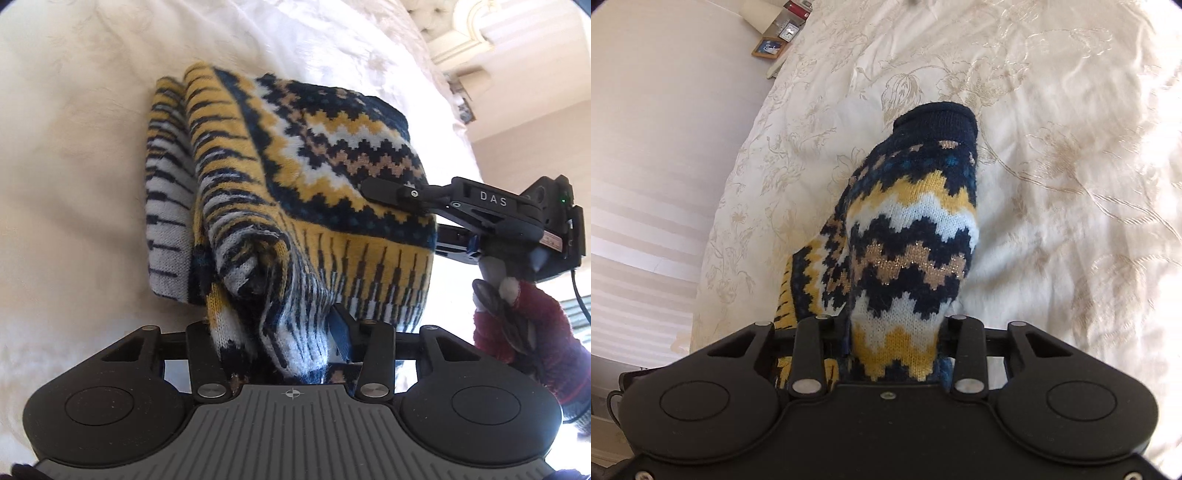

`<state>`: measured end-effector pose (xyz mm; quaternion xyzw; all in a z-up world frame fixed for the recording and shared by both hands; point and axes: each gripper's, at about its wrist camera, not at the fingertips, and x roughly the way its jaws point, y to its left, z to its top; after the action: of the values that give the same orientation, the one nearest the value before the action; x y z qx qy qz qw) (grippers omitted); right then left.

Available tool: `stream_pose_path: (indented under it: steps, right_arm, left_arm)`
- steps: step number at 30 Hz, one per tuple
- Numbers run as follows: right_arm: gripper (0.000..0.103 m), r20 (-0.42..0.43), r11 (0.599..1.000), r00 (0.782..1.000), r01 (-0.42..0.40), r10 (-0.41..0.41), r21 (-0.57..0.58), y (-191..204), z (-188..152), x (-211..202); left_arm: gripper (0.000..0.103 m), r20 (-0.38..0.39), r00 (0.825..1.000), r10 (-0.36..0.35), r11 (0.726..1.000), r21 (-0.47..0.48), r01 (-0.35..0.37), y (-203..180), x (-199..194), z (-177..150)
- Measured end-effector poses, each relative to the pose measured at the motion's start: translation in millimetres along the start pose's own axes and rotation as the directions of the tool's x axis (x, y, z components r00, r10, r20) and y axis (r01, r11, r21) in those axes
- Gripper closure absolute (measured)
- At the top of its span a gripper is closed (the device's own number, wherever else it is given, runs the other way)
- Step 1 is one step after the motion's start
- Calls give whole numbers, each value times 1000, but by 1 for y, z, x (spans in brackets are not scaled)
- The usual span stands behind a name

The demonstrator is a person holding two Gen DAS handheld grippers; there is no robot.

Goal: Fold small clothes
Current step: 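Fold the held side over onto the bundle with the left tool, open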

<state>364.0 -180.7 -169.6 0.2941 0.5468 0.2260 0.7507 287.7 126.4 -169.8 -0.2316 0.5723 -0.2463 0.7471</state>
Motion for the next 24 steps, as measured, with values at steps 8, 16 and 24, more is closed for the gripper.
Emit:
stream_pose_path:
  steps: [8, 16, 24]
  right_arm:
    - [56, -5, 994, 994, 109, -109, 8, -26, -52, -69]
    - [24, -2, 968, 968, 251, -251, -21, -50, -90, -99]
    - [16, 81, 969, 968, 242, -238, -44, -60, -111, -138]
  left_arm:
    - [59, -107, 992, -73, 993, 88, 82, -55, 20, -45]
    - [59, -140, 987, 74, 992, 112, -58, -74, 43, -75]
    - [59, 6, 972, 235, 965, 121, -234, -79, 1, -77]
